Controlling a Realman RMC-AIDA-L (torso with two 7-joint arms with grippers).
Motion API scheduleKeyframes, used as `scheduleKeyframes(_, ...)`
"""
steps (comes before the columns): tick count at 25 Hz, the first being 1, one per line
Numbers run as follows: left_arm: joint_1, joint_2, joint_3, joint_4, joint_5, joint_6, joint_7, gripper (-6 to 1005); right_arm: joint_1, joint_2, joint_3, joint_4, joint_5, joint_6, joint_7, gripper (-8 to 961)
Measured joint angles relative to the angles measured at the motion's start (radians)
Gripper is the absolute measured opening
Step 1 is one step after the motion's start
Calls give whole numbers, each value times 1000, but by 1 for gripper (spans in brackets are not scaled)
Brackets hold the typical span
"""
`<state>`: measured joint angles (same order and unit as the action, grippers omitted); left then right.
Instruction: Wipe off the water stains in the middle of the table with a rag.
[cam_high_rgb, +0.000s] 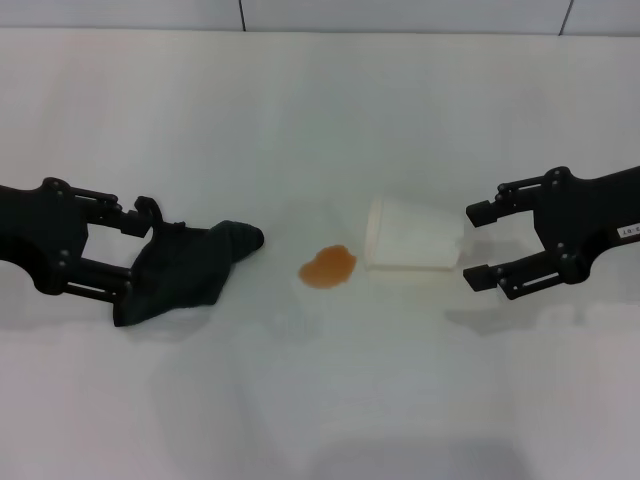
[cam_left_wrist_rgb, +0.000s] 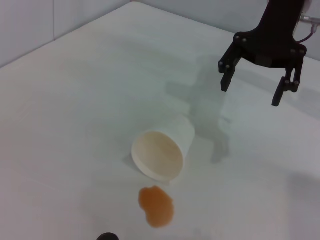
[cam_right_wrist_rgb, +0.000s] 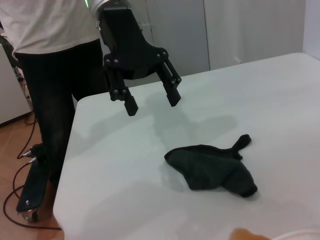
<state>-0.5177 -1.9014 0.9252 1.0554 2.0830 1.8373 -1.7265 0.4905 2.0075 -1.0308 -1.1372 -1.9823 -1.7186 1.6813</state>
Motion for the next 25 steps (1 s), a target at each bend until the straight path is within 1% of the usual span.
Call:
scheduleKeyframes(1, 0, -1, 0, 0, 0, 0, 0, 758, 0, 0, -2, 0, 0, 5, 1, 777)
scheduleKeyframes(6, 1, -4, 0, 0, 0, 0, 3, 756, 1, 0, -13, 4, -3, 34, 2, 782)
scheduleKeyframes(9, 1, -4, 1, 0, 0, 2, 3, 755, 2, 0, -21, 6, -7, 47, 1, 855)
scheduleKeyframes(15, 7, -7, 12, 0, 0, 1, 5, 752, 4, 0, -24, 7, -10, 50, 1, 854)
scheduleKeyframes(21, 20, -18, 15, 0, 9, -5, 34, 750, 4, 2, -33, 7, -7, 63, 1, 852)
scheduleKeyframes(25, 21, -31, 16, 0, 45, -6, 47, 748, 6, 4, -87, -9, -8, 119, 29, 851)
